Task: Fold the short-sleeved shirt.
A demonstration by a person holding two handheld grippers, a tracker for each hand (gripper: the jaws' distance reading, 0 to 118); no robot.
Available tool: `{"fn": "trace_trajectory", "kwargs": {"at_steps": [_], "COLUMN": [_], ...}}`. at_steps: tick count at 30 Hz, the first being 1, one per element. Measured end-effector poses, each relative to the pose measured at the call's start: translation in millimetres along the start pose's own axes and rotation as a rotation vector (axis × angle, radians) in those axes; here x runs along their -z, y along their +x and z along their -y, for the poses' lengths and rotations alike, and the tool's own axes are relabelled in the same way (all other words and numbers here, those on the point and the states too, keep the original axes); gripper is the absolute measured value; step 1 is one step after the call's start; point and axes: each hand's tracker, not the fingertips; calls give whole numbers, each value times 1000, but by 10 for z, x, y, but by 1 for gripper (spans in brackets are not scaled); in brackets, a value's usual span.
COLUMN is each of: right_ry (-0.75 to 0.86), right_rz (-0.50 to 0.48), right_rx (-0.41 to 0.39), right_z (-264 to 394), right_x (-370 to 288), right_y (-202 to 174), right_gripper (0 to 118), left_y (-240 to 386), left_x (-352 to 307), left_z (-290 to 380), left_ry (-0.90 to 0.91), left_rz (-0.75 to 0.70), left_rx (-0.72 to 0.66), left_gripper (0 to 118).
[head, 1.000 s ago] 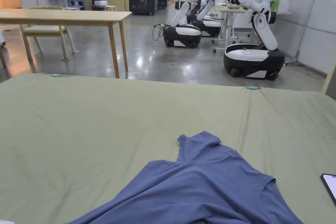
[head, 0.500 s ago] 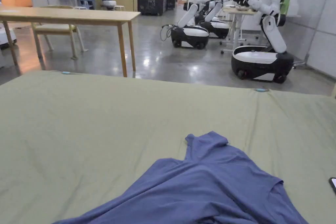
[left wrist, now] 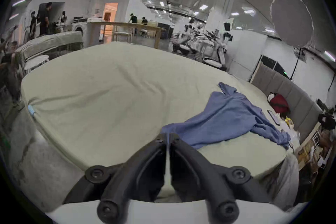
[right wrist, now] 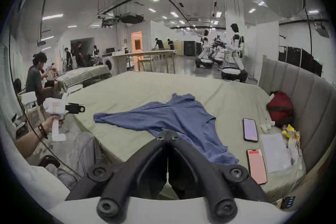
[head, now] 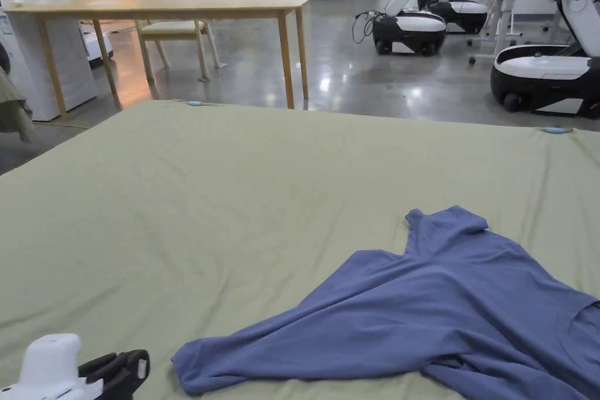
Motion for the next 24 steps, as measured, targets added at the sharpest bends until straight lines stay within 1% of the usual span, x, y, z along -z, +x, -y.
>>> {"fn": "trace_trajectory", "kwargs": {"at_steps": [1,2,3,4,6,10,12,13,14,15,16,17,18,20,21,22,24], "right_ry": [-3,-9,-14,-22,-31,-47,-63,-70,-76,-91,-98,-105,-110,-121,-125,-130,-129], "right_rz": [-7,-15,-6,-2,9,35,58,66,72,79,84,85,85,78,69,62,53], "right_rx": [7,20,19,26,24,22,28,29,27,11,10,11,12,4,-4,-16,-45], "right_z": [5,15,49,66,107,192,223,234,248,125,116,107,98,26,0,-39,-146], "right_x": [9,17,13,1,-52,-118,-79,-77,-73,109,154,203,251,380,454,549,736], "right_y": [33,73,47,74,128,213,238,272,310,93,94,102,106,106,108,111,164], "right_gripper": [1,1,1,1,1,1,1,1,1,1,1,1,1,1,1,1,1], "left_y": [165,164,159,163,181,228,262,271,315,347,384,386,414,494,519,535,553], "left_x": [100,248,371,510,681,908,980,981,960,954,954,929,897,818,800,799,787], "left_z": [6,-22,-48,-71,-74,14,78,92,124,150,177,165,164,168,171,176,195], "left_ry": [-3,-4,-31,-90,-123,-194,-253,-255,-234,-233,-246,-240,-237,-180,-176,-193,-202], "left_rz": [-21,-24,-25,-11,-15,-75,-30,-42,-61,-65,-79,-78,-61,-86,-82,-71,-43], "left_rx": [4,7,15,9,9,86,105,124,191,240,278,272,263,341,363,376,329], "left_gripper": [35,63,84,81,82,81,81,81,81,79,76,69,53,11,7,6,6]}}
